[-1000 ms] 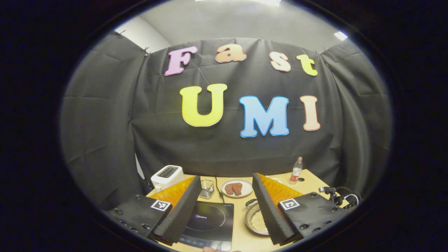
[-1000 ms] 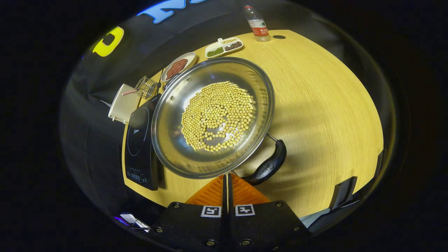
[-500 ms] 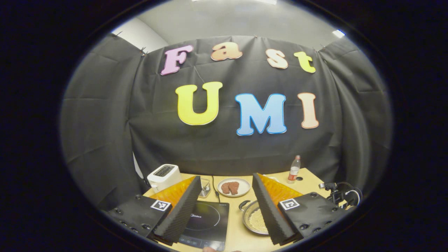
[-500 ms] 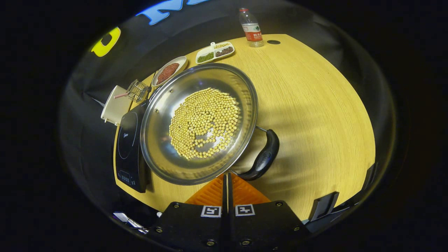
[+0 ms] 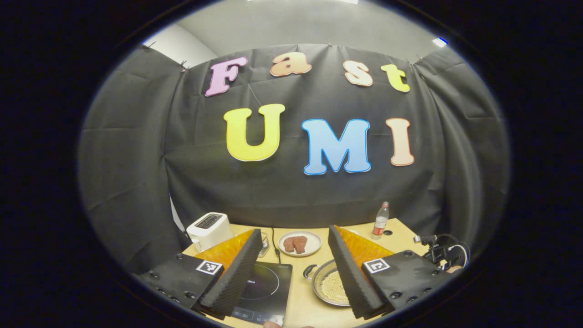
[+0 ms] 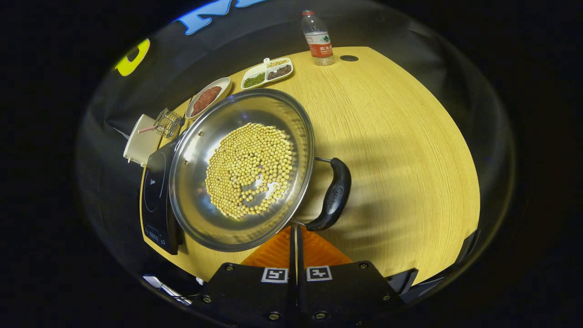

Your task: First push the handle of the pot to place it horizontally, then grasp the pot with both hands and set it on the induction cooktop.

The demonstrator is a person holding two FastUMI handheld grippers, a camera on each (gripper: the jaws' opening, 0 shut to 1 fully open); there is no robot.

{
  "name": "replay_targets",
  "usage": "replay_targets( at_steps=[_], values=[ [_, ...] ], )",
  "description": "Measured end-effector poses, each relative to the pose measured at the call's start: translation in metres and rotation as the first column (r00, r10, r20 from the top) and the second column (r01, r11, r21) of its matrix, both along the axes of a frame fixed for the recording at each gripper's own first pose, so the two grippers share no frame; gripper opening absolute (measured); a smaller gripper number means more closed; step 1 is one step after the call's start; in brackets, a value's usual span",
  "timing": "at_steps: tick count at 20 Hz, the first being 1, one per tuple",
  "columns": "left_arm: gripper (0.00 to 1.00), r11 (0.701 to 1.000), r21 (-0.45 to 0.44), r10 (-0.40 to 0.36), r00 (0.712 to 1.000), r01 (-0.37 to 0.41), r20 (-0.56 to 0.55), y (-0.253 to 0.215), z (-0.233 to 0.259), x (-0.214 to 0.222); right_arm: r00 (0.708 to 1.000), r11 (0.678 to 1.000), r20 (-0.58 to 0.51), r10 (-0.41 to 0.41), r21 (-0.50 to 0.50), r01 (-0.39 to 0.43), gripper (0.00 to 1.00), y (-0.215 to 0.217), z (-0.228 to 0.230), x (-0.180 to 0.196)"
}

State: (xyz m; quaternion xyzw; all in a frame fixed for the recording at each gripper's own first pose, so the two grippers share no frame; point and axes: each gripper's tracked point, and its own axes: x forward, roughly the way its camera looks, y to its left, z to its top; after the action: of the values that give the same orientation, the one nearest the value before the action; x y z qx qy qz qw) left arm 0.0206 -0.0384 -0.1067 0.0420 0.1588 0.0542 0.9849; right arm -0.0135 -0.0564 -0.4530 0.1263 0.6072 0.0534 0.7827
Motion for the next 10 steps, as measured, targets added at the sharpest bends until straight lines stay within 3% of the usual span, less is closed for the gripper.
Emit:
replay_targets(
  at_steps=[10],
  values=[
    [0.95,0.999,0.016,0.052,0.998,-0.052,-0.02,0.0,-0.007,-0.005,0.999,0.997,-0.001,0.049,-0.052,-0.049,0.01,-0.023,-0.013,0.03]
  ],
)
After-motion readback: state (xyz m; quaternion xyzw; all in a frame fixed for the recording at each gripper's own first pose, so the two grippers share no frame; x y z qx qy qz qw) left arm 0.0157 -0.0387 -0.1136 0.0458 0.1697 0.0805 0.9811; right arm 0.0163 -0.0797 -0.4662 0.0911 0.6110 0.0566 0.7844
